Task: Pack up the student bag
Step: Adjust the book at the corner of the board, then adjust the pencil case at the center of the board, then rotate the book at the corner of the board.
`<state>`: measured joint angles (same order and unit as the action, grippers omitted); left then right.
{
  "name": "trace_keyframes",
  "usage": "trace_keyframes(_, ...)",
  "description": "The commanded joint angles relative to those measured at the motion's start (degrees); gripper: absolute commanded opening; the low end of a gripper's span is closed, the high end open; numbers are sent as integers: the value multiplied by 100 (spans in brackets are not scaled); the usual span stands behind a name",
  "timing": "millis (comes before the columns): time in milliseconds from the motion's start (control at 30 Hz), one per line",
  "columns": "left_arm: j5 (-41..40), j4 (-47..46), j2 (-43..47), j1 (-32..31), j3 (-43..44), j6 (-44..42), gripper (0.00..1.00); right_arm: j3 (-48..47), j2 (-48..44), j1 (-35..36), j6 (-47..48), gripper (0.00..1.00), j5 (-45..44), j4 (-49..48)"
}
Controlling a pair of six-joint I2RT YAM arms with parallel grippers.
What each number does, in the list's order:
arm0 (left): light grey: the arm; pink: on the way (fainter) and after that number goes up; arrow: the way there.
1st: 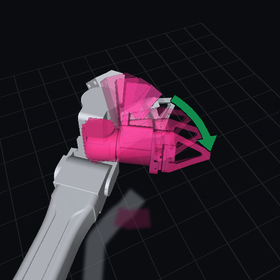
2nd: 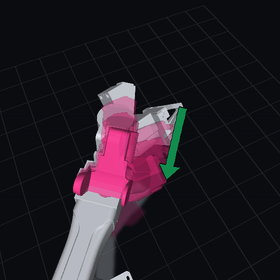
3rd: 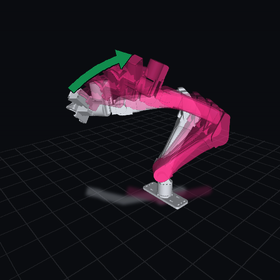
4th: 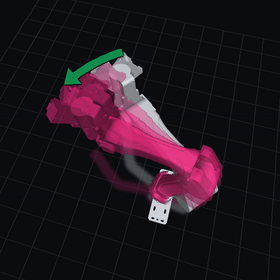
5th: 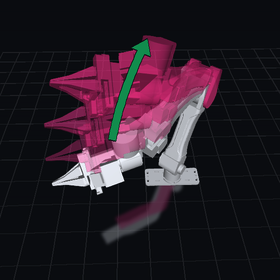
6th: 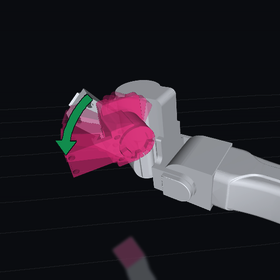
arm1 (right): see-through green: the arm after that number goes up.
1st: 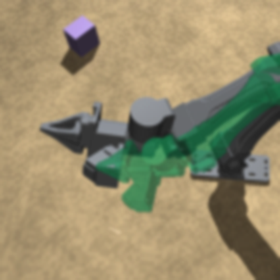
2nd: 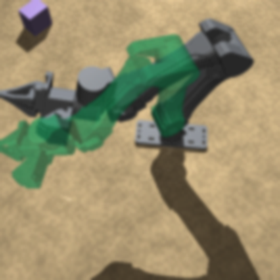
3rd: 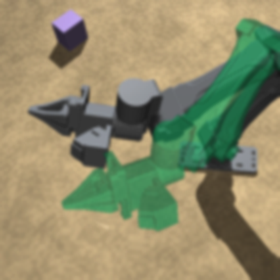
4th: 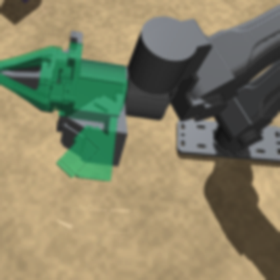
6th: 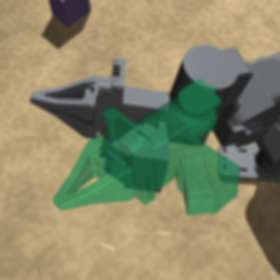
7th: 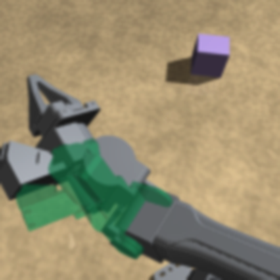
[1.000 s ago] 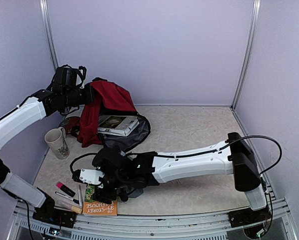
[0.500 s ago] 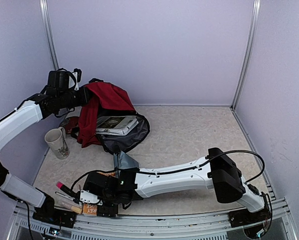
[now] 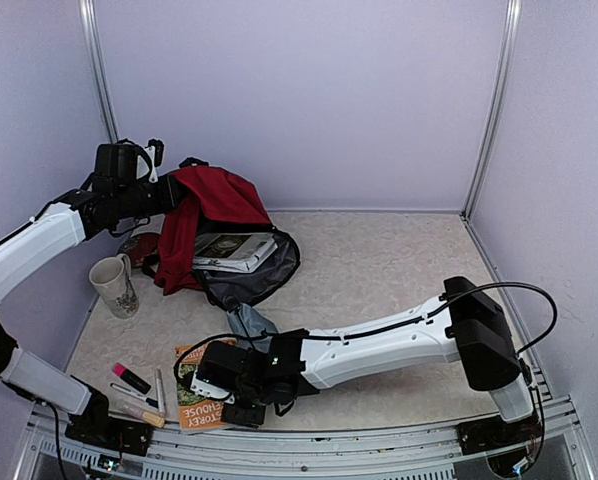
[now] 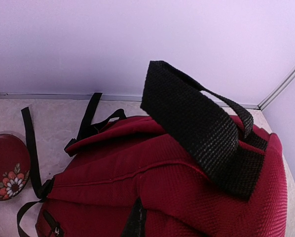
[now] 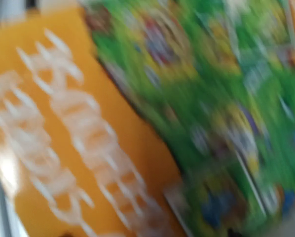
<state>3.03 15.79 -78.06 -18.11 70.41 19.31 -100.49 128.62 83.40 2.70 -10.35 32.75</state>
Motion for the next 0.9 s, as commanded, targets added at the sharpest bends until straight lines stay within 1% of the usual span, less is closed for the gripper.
trace_keyframes(0,226,-498,138,44,-3,141,0,895,-131,-342,-144,77,-635,1045)
trace_keyframes(133,235,-503,113,53,-5,140,0,1128,-383,-650,-160,76,-890,1088)
trace_keyframes(233,242,-498,97,61,-9,135,0,1024,-458,-728,-74,75,-846,999)
trace_keyframes(333,243,-498,68,78,-10,135,0,749,-521,-656,24,76,-193,750)
trace_keyframes(400,225,-498,64,79,-10,131,0,825,-685,-532,106,77,356,366)
trace_keyframes(500,239,-499,54,79,-10,126,0,1069,-958,-305,225,81,609,-354)
trace_keyframes(567,264,-498,40,84,-10,134,0,1058,-998,-146,317,85,610,-607)
trace_keyframes(600,276,-499,29,80,-10,139,0,1002,-967,-87,345,87,751,-668)
trace_keyframes(633,291,-499,20,79,-10,135,0,935,-913,-54,361,91,858,-695)
trace_keyframes(667,308,-498,18,79,-14,128,0,855,-816,-36,340,99,872,-679)
trace_keyframes(767,306,-496,23,79,-10,126,0,551,-424,-38,166,100,475,-269)
trace_keyframes(867,316,-499,25,79,-10,117,0,363,-165,-38,110,100,327,-49)
